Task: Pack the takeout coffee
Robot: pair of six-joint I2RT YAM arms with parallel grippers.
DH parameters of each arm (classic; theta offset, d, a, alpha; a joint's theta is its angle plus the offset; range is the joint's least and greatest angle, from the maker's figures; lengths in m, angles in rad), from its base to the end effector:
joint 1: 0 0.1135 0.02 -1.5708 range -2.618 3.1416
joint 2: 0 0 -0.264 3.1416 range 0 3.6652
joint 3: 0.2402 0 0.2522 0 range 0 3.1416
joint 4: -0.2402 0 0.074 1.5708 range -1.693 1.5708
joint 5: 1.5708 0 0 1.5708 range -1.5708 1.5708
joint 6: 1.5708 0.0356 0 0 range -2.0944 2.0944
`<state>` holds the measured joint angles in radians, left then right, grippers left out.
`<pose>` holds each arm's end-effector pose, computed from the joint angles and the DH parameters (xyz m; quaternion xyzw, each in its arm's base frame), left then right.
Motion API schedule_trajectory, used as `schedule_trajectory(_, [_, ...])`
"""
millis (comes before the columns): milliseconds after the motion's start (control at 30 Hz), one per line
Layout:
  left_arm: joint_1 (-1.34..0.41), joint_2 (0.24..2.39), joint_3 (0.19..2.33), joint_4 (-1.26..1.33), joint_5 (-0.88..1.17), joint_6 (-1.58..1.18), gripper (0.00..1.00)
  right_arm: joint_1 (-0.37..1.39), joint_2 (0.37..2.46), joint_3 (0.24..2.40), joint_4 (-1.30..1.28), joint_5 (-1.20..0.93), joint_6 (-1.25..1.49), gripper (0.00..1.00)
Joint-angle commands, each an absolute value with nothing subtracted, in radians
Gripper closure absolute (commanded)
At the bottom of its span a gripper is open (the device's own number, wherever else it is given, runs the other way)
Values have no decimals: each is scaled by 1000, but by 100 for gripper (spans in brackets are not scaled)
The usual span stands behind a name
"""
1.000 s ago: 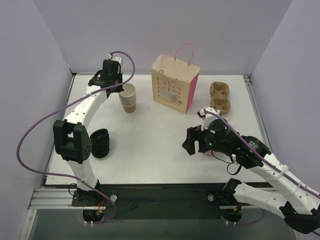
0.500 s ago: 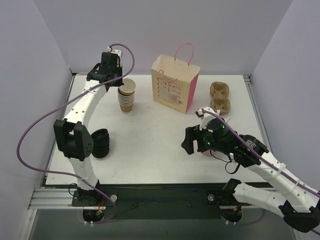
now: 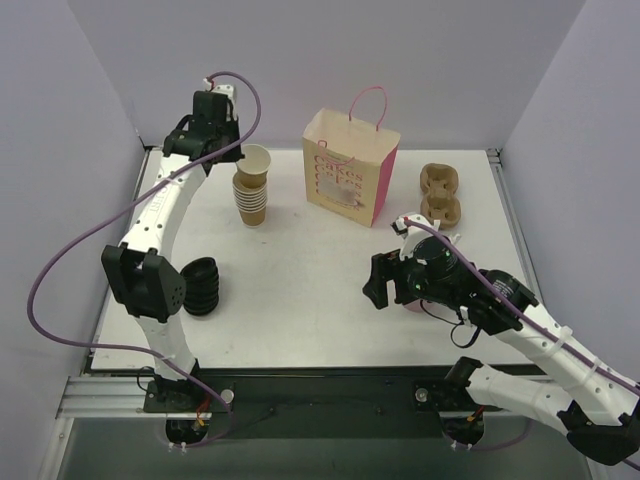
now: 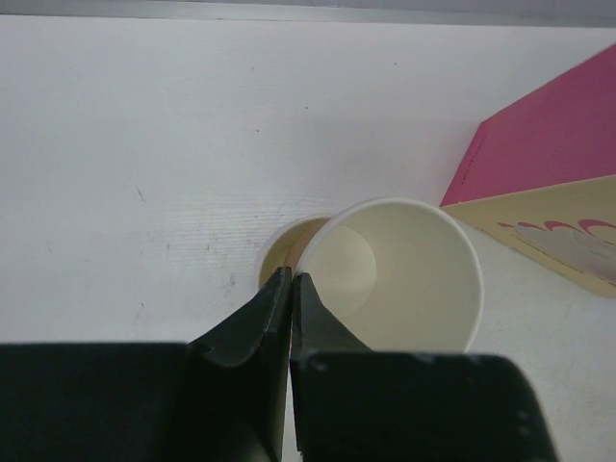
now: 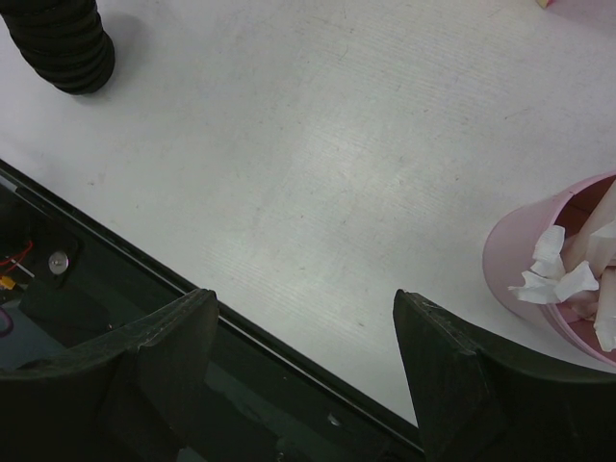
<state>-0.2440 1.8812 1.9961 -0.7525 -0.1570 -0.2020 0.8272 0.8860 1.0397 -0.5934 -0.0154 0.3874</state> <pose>0.4136 -0.0972 0.3876 -0.0166 0.8909 -0.0309 0.4529 0.1249 0.1366 0.3681 -0.1882 0.8230 0.3111 0.4363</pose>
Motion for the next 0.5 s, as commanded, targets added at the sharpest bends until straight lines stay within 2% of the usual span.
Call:
schedule_trajectory(0, [-238,1770,2059,-756,-117,-239,100,833,853,1065,-578,-11,390,25])
schedule_trajectory(200, [-238,1635,1993,-781,-49,-253,100,834,805,1045,-578,-25,428,25])
schedule_trajectory(300, [-239,1542,1893,-761,20,-265,100,834,764,1025,-578,-40,465,25])
schedule_trajectory(433, [-261,1398,1677,-691,161,-316,100,834,703,989,-592,-40,505,25])
schedule_trajectory(467, [-276,1328,1551,-666,194,-325,100,834,689,976,-595,-38,511,25])
